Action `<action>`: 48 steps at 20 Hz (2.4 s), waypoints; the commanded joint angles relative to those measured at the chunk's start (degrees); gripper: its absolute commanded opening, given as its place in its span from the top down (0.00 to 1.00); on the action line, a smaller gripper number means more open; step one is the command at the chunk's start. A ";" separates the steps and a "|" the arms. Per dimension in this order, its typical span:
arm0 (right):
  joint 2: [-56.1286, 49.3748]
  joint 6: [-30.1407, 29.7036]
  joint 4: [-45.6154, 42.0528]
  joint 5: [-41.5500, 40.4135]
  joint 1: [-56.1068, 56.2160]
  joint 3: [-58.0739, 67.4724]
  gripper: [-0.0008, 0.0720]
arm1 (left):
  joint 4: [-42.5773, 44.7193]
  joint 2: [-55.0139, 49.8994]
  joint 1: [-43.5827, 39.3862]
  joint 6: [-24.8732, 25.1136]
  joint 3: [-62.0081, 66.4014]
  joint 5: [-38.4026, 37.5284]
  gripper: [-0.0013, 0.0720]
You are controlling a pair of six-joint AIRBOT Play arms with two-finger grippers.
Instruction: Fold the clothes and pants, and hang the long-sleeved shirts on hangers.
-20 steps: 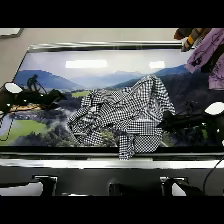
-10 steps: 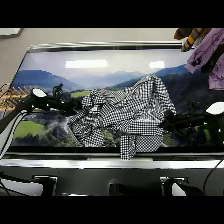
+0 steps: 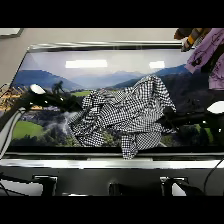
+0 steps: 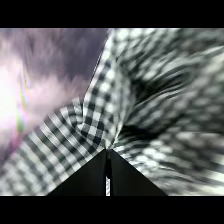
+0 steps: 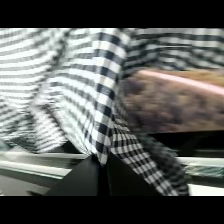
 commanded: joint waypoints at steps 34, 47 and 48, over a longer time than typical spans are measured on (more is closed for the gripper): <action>-5.70 24.72 12.26 -3.50 -22.84 65.96 0.95 | 12.57 28.59 19.85 -18.60 28.94 0.76 0.95; -25.03 0.61 42.10 -33.75 -3.69 66.23 0.95 | 8.94 13.33 10.25 -12.24 43.06 24.52 0.95; -22.88 -1.09 42.38 -31.85 -5.05 66.23 0.95 | 8.92 14.47 10.86 -12.24 44.57 22.69 0.95</action>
